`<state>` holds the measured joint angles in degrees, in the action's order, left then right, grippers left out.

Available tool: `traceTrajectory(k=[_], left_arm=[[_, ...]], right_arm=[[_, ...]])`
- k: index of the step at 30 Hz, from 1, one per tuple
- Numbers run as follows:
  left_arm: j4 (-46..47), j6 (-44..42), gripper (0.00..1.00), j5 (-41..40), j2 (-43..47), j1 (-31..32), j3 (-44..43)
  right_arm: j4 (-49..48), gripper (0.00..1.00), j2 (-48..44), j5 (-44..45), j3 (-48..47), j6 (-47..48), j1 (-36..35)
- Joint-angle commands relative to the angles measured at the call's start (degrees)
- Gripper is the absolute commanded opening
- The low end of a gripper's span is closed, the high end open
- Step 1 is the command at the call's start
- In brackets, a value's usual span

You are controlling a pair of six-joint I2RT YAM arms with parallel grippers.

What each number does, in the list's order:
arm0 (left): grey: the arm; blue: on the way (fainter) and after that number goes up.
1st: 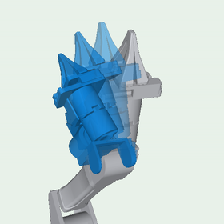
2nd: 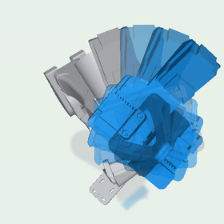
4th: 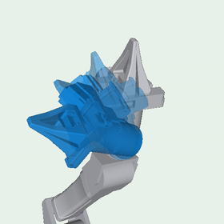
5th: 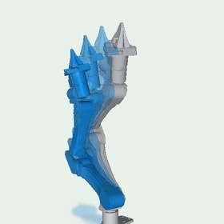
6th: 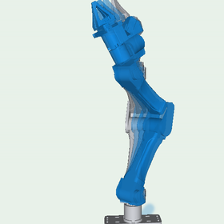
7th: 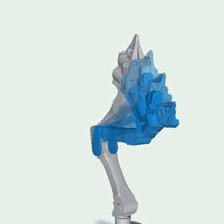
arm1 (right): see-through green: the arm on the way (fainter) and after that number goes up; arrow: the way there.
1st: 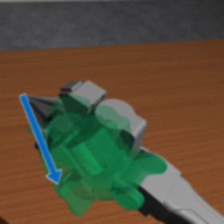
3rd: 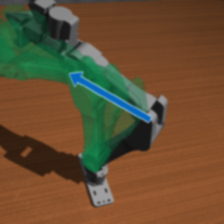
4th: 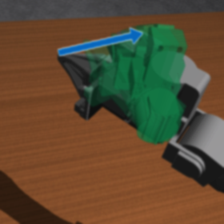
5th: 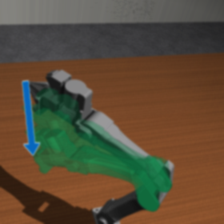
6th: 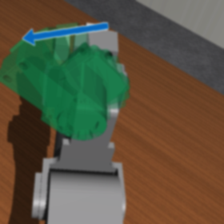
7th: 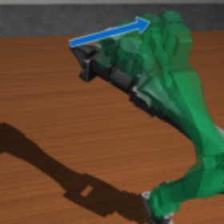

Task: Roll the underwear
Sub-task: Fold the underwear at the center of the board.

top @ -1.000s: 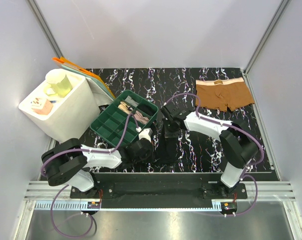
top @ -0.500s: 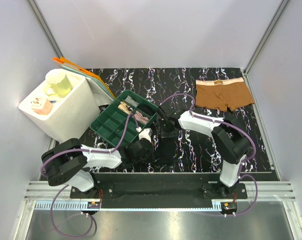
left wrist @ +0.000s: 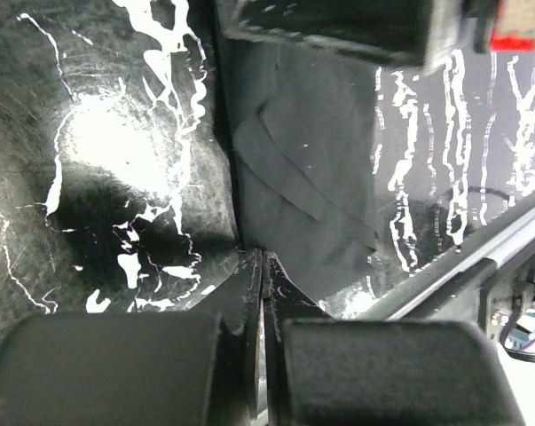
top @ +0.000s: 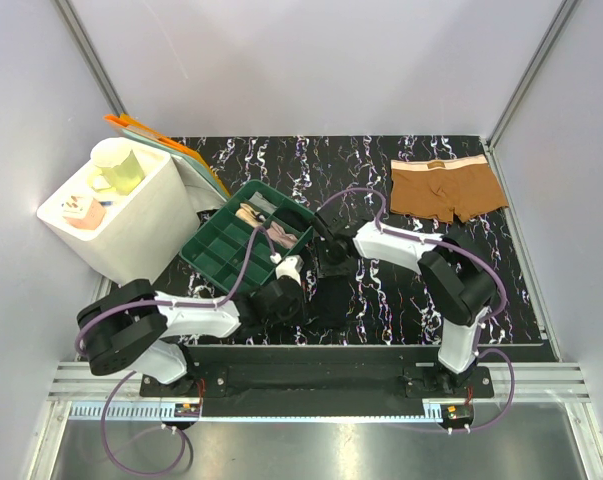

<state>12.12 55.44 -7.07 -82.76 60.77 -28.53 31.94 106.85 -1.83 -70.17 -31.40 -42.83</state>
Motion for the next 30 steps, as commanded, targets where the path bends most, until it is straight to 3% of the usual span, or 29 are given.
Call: traceTrajectory(k=[1, 4, 7, 14, 30], left_arm=[[-0.08, -0.68, 0.00, -1.63, 4.62, -0.13, -1.09], [-0.96, -0.60, 0.00, -1.54, 6.29, -0.13, -0.65], [-1.04, -0.07, 0.00, -1.19, 7.52, -0.13, 0.14], [-1.57, 0.90, 0.00, -1.54, 8.58, 0.22, 1.55], [-9.04, 0.90, 0.00, -5.58, 16.40, 0.14, 3.75]], right_arm=[[-0.31, 0.52, -5.23, 0.15, -2.95, 0.90, -0.50], [0.84, 0.63, -7.96, 1.65, -3.39, 1.78, 0.46], [0.93, 0.66, -10.07, 3.05, -1.99, 2.92, 3.52], [-1.88, 0.61, -9.20, 2.36, 0.74, 6.87, 11.09], [-8.39, 0.57, 0.37, -2.13, 1.88, 9.51, 13.30]])
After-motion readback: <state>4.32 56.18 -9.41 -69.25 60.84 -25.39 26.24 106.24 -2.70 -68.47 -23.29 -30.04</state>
